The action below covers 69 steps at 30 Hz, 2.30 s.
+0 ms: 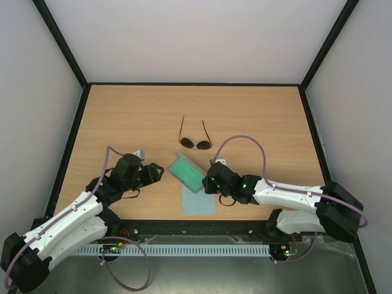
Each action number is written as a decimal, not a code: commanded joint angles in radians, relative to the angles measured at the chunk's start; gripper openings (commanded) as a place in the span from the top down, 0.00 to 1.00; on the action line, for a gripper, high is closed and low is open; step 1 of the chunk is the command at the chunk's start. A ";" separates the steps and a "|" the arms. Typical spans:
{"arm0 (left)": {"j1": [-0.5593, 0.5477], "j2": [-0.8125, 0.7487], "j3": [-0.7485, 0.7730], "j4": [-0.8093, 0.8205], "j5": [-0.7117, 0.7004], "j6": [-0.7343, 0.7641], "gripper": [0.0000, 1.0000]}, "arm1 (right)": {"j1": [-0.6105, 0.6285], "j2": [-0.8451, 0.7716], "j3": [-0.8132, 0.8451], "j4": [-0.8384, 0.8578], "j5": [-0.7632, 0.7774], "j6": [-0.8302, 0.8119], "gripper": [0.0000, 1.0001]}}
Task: Organize the sunglasses
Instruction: Adjust the sunglasses case at the center of the board.
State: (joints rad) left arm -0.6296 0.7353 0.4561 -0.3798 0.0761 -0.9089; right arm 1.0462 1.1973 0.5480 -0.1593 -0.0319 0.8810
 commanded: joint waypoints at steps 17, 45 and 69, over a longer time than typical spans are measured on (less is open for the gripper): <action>0.003 0.012 -0.020 0.022 0.001 -0.001 0.28 | -0.077 0.113 0.074 -0.012 0.207 -0.046 0.82; 0.004 0.010 -0.061 0.036 0.003 -0.015 0.29 | -0.028 0.193 0.004 0.117 0.139 -0.068 0.69; 0.003 -0.011 -0.070 0.029 0.002 -0.018 0.29 | -0.030 0.302 0.097 0.021 0.247 -0.059 0.92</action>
State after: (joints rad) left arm -0.6296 0.7395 0.3969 -0.3492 0.0776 -0.9245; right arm 1.0149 1.4811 0.6041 -0.0776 0.1291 0.8112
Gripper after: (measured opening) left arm 0.712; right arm 0.089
